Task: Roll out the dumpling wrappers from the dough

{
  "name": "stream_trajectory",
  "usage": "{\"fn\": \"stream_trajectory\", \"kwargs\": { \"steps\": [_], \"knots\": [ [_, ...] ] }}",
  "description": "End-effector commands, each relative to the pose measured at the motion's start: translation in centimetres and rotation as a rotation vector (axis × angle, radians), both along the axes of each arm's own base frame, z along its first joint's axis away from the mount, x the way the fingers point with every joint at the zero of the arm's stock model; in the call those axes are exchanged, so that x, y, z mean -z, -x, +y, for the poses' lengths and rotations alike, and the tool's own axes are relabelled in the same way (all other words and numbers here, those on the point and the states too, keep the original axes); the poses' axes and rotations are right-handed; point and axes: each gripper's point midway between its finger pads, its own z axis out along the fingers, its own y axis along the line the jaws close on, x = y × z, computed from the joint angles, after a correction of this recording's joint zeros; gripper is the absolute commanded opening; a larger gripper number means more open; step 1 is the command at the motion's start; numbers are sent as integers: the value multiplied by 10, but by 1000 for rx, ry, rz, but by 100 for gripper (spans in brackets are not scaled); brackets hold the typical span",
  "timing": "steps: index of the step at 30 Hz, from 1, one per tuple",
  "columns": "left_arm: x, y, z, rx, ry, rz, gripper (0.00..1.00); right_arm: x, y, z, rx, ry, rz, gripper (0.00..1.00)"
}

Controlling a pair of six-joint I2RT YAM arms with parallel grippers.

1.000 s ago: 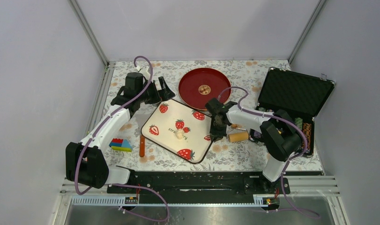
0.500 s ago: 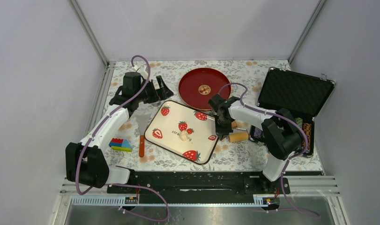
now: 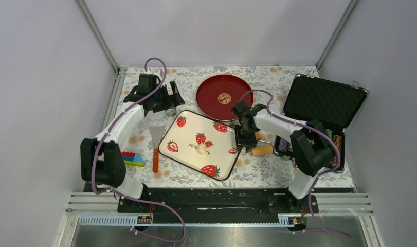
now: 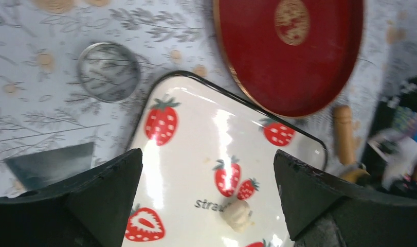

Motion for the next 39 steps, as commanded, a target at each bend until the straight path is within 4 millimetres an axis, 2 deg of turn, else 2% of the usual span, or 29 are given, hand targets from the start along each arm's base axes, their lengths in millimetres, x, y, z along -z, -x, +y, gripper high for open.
{"fn": "stream_trajectory", "kwargs": {
  "steps": [1, 6, 10, 17, 23, 27, 32, 39],
  "knots": [
    [36, -13, 42, -112, -134, 136, 96, -22, 3, 15, 140, -175, -17, 52],
    [78, -13, 59, -137, -183, 279, 89, -10, 15, 25, 197, -252, 39, 67],
    [105, -9, 61, -119, -211, 375, 82, -2, 20, 31, 220, -293, 59, 80],
    [131, 0, 49, -55, -169, 461, 82, 6, 21, 45, 252, -354, 108, 82],
    [134, 10, 26, 18, -76, 481, 82, 8, 11, 55, 272, -384, 104, 82],
    [133, 20, 22, 56, -86, 509, 81, 7, 5, 60, 266, -394, 104, 82],
    [130, 41, 16, 73, -37, 543, 79, 2, -2, 63, 252, -395, 95, 82],
    [128, 79, 5, 92, 35, 582, 75, -2, -1, 59, 217, -372, 92, 83]
  ]
}}
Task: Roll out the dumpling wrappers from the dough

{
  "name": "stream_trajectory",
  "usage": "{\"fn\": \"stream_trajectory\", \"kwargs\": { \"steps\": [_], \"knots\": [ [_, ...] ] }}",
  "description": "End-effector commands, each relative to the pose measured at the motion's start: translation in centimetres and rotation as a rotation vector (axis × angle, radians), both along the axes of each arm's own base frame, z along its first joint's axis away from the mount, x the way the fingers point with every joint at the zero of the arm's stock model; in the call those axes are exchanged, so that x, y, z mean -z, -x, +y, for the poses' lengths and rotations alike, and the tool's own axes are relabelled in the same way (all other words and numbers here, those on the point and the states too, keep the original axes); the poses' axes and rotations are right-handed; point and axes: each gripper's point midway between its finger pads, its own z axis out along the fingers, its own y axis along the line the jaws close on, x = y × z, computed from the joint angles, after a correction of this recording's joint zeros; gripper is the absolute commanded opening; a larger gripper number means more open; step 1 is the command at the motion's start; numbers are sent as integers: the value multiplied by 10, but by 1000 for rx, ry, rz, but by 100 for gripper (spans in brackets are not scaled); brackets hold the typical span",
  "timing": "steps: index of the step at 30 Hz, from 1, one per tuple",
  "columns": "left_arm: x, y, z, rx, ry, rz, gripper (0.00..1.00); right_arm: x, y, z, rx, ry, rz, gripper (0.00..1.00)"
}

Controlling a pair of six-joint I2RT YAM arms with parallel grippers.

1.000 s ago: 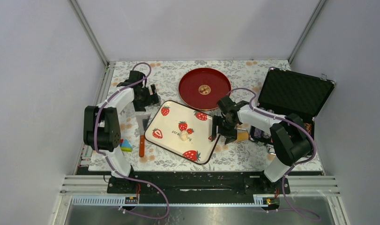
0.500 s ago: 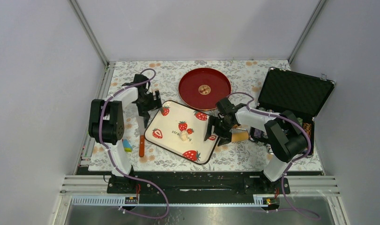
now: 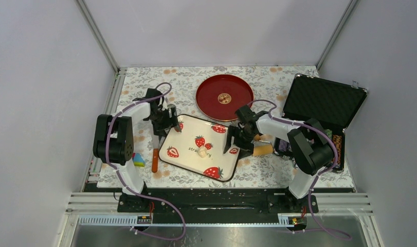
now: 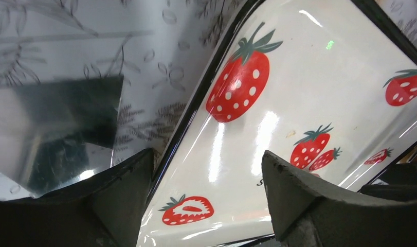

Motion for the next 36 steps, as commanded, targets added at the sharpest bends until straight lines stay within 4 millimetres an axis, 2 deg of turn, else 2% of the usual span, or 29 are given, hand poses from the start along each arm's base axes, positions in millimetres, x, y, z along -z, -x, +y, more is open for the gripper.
{"fn": "stream_trajectory", "kwargs": {
  "steps": [1, 6, 9, 17, 23, 29, 33, 36],
  "knots": [
    [-17, 33, -24, 14, 119, 35, 75, -12, -11, 7, -36, -21, -38, 83],
    [-28, 56, -37, 0, 141, 27, 74, -17, -14, 3, -70, 9, -48, 83],
    [-27, 70, -40, -7, 118, 24, 75, -20, -17, 3, -90, 16, -50, 83],
    [-22, 86, -33, -38, 55, 20, 75, -24, -27, 8, -102, 20, -65, 83],
    [-20, 89, -17, -48, -38, 30, 78, -20, -26, 5, -103, 35, -59, 83],
    [-19, 91, -8, -52, -94, 47, 83, -21, -29, -6, -97, 85, -105, 85],
    [-21, 92, 7, -70, -174, 37, 88, -24, -34, -22, -122, 175, -132, 86],
    [-30, 89, 21, -85, -249, 1, 92, -29, -33, -33, -141, 228, -155, 88]
  ]
}}
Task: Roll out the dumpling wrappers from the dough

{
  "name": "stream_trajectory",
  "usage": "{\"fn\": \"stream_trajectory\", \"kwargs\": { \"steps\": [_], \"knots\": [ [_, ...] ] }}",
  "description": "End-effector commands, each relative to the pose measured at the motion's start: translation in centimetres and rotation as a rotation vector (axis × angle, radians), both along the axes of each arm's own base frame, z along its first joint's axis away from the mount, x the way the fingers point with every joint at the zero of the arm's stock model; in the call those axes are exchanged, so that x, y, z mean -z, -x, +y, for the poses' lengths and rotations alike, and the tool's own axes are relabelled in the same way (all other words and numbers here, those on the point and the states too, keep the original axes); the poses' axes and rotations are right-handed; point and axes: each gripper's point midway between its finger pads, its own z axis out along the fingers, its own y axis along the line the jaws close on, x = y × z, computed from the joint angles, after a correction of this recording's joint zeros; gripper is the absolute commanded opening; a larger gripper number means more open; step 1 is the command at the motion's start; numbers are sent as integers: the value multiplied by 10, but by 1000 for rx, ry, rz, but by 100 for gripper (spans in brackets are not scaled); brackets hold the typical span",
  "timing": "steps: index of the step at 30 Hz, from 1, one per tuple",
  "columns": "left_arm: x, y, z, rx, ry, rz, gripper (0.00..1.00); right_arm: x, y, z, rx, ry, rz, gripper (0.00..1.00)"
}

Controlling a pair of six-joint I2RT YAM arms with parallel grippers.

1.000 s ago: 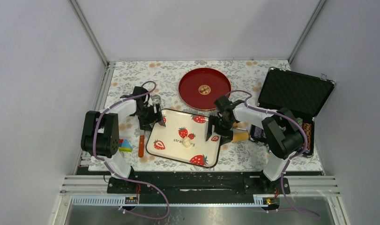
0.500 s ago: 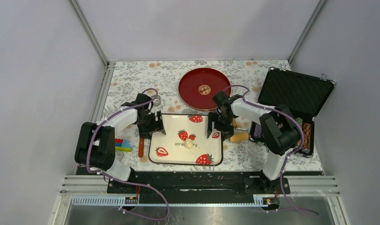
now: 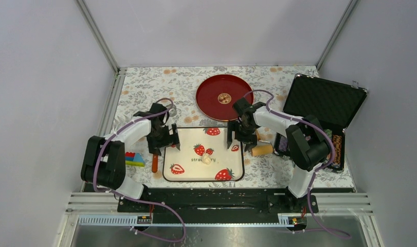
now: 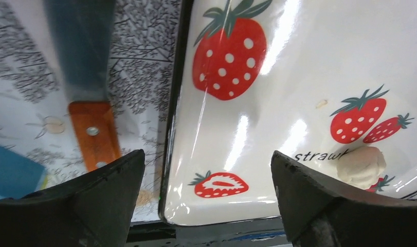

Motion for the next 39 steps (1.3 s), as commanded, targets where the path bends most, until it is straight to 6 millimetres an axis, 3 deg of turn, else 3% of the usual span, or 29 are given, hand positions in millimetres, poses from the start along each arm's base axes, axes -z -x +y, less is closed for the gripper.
{"fn": "stream_trajectory", "kwargs": {
  "steps": [1, 8, 13, 17, 20, 23, 29, 39],
  "knots": [
    [-33, -20, 20, -24, -115, -130, 92, -27, -10, -13, -46, 66, -101, 89],
    [-102, -44, 15, 110, -62, -425, 93, -64, -8, -25, -51, 48, -233, 98],
    [-143, -45, 6, 189, 7, -651, 94, -85, -15, -50, -59, 141, -345, 100],
    [-148, -39, 4, 195, 41, -780, 94, -88, -26, -78, -79, 276, -358, 100],
    [-165, -34, 3, 221, 60, -882, 94, -86, -37, -94, -105, 390, -339, 100],
    [-170, -32, 9, 205, 36, -935, 94, -80, -52, -103, -125, 467, -314, 99],
    [-167, -33, 11, 197, 15, -921, 94, -53, -77, -102, -141, 484, -208, 94],
    [-163, -33, 8, 212, 20, -903, 94, -21, -87, -87, -171, 392, -111, 80]
  ]
}}
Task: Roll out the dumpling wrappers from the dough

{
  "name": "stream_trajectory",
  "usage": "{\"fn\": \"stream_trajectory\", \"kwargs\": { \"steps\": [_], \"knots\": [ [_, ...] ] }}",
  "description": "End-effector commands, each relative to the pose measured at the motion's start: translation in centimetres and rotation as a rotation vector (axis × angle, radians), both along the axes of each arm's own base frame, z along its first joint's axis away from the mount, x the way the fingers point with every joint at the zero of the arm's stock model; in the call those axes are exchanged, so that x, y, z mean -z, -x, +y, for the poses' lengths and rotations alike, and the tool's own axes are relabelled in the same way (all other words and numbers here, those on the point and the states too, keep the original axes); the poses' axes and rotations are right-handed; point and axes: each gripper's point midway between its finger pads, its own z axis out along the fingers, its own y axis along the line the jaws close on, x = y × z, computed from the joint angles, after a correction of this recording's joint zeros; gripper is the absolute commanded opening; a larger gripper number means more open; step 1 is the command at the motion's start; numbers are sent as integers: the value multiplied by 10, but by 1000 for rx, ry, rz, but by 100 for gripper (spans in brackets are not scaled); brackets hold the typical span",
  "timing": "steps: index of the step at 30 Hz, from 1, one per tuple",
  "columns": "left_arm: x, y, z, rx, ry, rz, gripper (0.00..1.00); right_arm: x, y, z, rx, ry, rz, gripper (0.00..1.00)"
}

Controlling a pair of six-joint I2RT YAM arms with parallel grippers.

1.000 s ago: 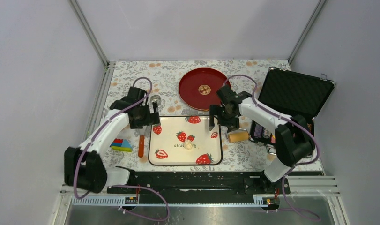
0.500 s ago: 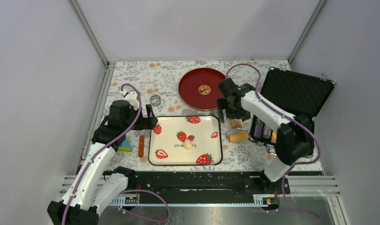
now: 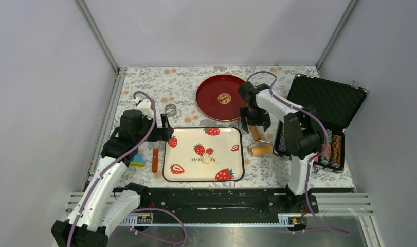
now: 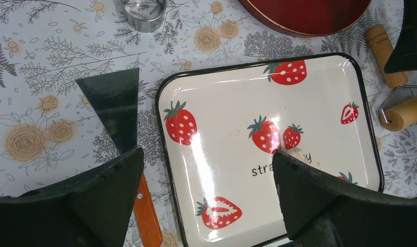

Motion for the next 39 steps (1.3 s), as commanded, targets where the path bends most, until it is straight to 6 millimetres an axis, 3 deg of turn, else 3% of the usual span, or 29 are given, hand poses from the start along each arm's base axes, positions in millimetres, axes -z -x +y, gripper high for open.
{"fn": "stream_trajectory", "kwargs": {
  "steps": [1, 6, 12, 19, 21, 24, 31, 39],
  "knots": [
    [-9, -9, -3, 8, -2, -47, 94, 9, -10, 11, -34, -24, 47, 79],
    [-8, -8, -3, 10, -3, -48, 94, 22, -20, 10, -40, 14, 71, 76],
    [-8, -9, -3, 11, -6, -46, 94, 20, -33, 8, -37, 26, 66, 65],
    [-6, -9, -3, 8, -8, -43, 94, 19, -34, 10, -62, 11, 73, 28],
    [-7, -9, -3, 11, -9, -45, 94, 19, -35, 10, -72, 11, 75, 25],
    [-7, -9, -2, 7, -9, -46, 94, 19, -35, 10, -74, 8, 84, 24],
    [-7, -9, -3, 13, -7, -44, 94, 21, -6, 17, -8, -68, 171, 41],
    [-7, -8, -4, 16, -4, -46, 94, 38, 22, 19, 37, -110, 244, 36]
  ]
}}
